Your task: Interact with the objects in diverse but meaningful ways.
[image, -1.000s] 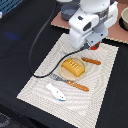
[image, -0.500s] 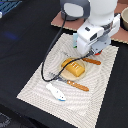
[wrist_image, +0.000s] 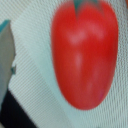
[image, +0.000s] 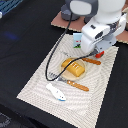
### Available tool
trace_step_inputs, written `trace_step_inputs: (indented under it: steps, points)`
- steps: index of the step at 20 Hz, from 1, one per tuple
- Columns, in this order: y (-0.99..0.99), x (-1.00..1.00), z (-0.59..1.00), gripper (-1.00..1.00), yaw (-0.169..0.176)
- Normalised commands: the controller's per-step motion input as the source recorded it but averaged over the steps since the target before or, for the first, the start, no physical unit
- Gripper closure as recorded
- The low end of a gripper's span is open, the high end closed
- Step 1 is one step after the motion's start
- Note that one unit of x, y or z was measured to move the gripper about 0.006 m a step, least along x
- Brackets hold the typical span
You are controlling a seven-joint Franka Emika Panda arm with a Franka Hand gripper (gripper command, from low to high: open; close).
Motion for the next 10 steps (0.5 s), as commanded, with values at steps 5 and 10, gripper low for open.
trace_step_inputs:
  steps: [5, 10]
  points:
    - [0.50, -0.39, 0.98, -1.00, 0.048]
    - [0.48, -0.68, 0.66, -1.00, 0.073]
